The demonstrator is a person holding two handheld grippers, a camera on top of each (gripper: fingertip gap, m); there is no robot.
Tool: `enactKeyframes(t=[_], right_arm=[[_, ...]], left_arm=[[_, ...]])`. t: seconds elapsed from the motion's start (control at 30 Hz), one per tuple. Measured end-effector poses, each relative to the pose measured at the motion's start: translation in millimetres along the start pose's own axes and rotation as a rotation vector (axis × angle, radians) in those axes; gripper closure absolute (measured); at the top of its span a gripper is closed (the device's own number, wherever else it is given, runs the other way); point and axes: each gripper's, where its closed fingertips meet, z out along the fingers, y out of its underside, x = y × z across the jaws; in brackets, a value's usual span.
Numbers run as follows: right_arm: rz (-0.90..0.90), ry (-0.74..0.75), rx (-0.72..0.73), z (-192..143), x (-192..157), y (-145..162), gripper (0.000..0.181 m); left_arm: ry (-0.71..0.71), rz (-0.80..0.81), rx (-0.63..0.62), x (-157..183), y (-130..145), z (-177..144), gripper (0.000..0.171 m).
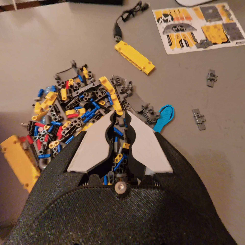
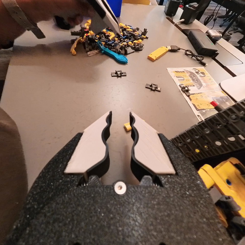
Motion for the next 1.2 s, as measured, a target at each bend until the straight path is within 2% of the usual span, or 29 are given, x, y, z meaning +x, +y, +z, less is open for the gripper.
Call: enactKeyframes(t=[0.17, 0.33, 0.53, 0.97, 1.2], right_arm=[[-0.017, 0.001, -0.001, -0.1, -1.7, 0.1, 0.155], [-0.006, -0.006, -0.007, 0.8, -1.3, 1.0, 0.154], [-0.001, -0.007, -0.005, 0.4, -0.9, 0.7, 0.154], [0.005, -0.02, -0.011, 1.1, -1.7, 1.7, 0.152], [-0.005, -0.019, -0.012, 0.9, -2.7, 1.8, 0.152]], left_arm=[[-0.03, 0.018, 0.011, -5.0, -10.6, 12.2, 0.162], [-0.036, 0.029, 0.089, -14.4, -46.2, 11.8, 0.163], [-0.063, 0.115, 0.059, -25.5, -78.1, 26.1, 0.162], [-0.008, 0.085, -0.036, -20.9, -38.8, 33.5, 0.165], [-0.027, 0.111, -0.072, -18.8, -30.7, 40.2, 0.165]])
